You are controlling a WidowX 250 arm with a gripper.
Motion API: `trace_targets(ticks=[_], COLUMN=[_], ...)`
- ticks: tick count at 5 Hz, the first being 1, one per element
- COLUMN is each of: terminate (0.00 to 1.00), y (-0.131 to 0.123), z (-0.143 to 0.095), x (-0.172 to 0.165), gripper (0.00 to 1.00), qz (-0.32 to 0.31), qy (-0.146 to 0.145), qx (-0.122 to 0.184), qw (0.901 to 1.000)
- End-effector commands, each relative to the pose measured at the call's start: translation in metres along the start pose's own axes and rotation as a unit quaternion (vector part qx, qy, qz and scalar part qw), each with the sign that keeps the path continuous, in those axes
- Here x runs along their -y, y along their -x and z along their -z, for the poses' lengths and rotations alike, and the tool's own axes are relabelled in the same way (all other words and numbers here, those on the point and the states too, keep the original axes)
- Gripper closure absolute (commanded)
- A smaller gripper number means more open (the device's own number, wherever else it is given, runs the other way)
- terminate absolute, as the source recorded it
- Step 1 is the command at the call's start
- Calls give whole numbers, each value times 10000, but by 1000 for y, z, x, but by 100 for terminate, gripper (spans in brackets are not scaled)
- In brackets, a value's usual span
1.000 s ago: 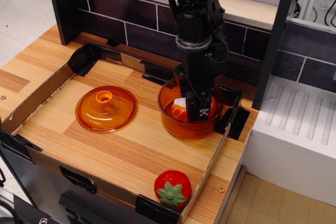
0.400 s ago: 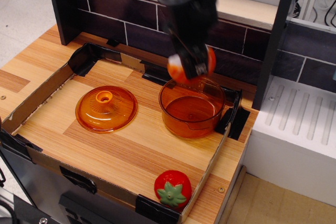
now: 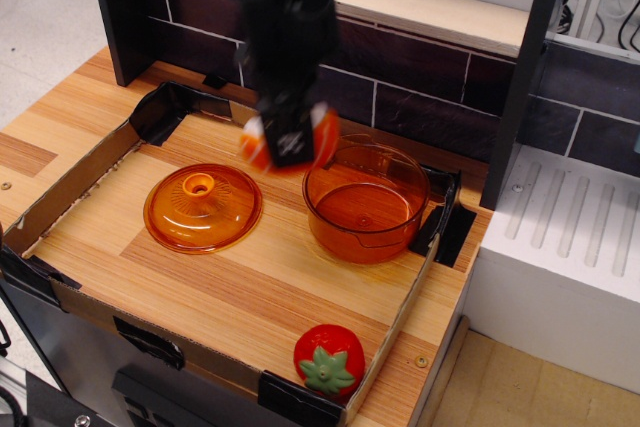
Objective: Take sushi out of pot
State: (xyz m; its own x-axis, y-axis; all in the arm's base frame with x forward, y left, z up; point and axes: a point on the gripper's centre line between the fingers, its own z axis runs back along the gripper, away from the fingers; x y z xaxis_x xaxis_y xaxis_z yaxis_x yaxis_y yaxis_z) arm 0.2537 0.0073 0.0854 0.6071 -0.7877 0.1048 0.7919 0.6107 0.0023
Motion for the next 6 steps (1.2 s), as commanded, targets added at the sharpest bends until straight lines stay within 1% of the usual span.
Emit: trace_targets(ticks=[1,2,3,4,5,6], terminate=[0,0,0,0,0,0], y=[50,64,76,78,79,79], z=[15,18,28,35,45,49], x=[6,14,19,16,10,7], gripper=[100,100,100,100,100,0], qz=[963,1244,1385,1308,1246,1022], qy=[159,166,81,132,105,18], qx=[-766,-758,-802,-942,-1041,-962], qw=[9923,9892,9871,9868,9867,9901])
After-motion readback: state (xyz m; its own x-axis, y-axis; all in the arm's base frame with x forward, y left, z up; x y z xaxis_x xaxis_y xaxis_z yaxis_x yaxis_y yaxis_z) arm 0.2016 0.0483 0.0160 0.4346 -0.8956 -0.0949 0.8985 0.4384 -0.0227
